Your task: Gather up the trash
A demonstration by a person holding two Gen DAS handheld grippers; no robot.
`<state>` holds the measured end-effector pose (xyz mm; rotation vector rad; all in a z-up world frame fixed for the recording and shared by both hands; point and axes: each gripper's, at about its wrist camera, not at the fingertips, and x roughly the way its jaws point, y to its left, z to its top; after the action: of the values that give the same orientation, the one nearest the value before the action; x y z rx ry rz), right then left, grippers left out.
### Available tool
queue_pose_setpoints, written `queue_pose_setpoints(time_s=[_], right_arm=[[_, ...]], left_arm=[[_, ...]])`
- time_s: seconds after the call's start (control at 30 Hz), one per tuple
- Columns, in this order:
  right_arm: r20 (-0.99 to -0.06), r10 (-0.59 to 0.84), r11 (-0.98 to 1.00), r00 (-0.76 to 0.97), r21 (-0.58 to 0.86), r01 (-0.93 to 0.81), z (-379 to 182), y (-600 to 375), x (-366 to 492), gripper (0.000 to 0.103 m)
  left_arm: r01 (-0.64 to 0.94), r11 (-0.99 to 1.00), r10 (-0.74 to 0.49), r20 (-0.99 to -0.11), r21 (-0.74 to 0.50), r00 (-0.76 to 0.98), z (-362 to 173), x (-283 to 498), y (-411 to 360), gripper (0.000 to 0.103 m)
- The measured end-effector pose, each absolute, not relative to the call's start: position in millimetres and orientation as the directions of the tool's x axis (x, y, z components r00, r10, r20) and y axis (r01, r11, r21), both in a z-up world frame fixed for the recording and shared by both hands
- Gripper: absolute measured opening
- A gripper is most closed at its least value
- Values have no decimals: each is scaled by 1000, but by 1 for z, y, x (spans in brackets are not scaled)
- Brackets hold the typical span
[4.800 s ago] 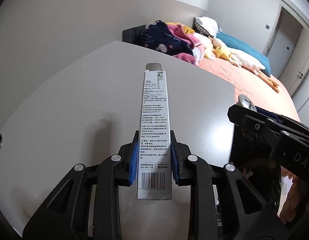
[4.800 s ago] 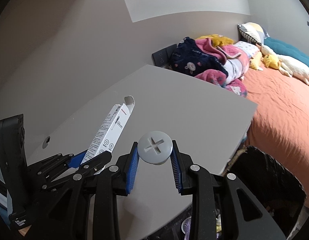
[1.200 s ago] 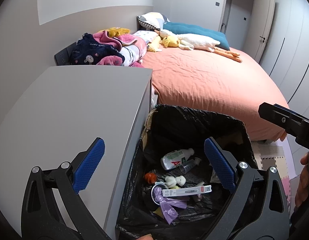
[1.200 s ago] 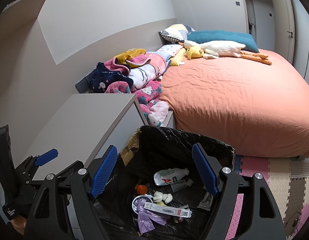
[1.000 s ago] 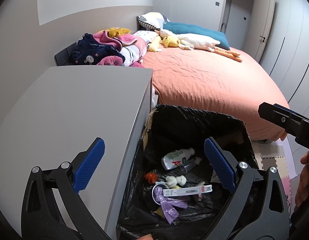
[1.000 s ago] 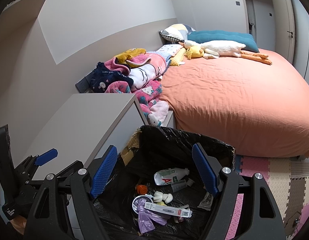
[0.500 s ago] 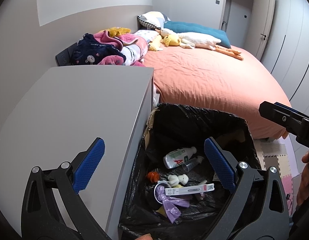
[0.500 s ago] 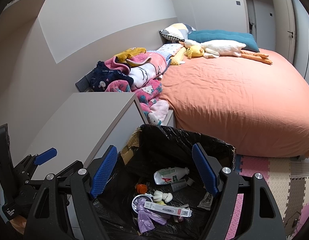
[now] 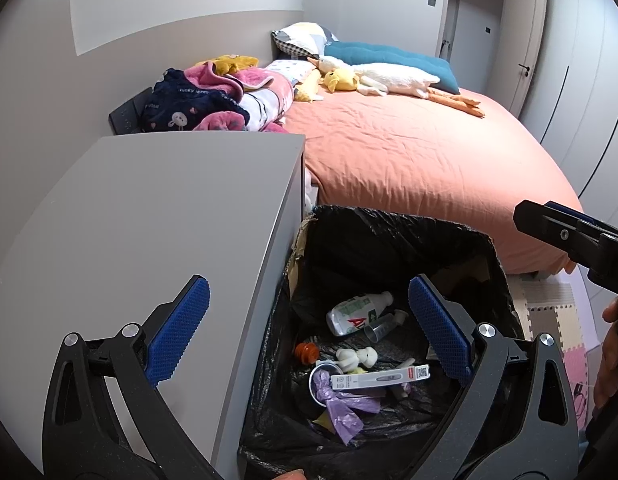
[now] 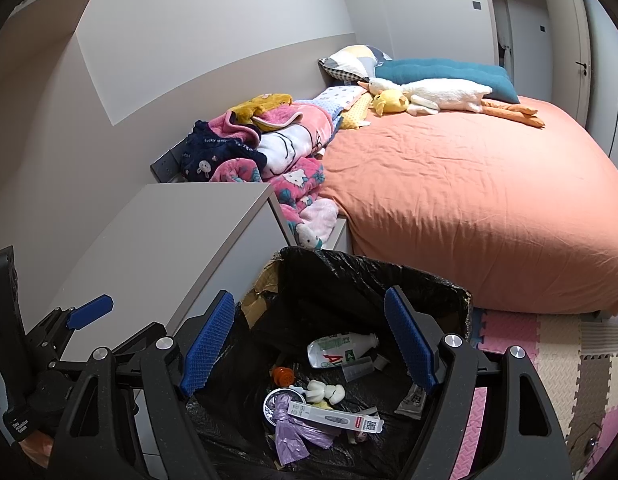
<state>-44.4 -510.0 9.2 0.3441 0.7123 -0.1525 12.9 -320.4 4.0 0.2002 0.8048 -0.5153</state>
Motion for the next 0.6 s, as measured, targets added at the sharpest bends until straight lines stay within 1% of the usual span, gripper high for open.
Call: queue_pose_setpoints(time_s=[0.6], right_arm=[[-664, -20, 933, 748, 256, 252, 9, -511, -43, 78]], left_arm=[[518, 855, -359, -733, -11, 578, 2, 13, -321, 96]])
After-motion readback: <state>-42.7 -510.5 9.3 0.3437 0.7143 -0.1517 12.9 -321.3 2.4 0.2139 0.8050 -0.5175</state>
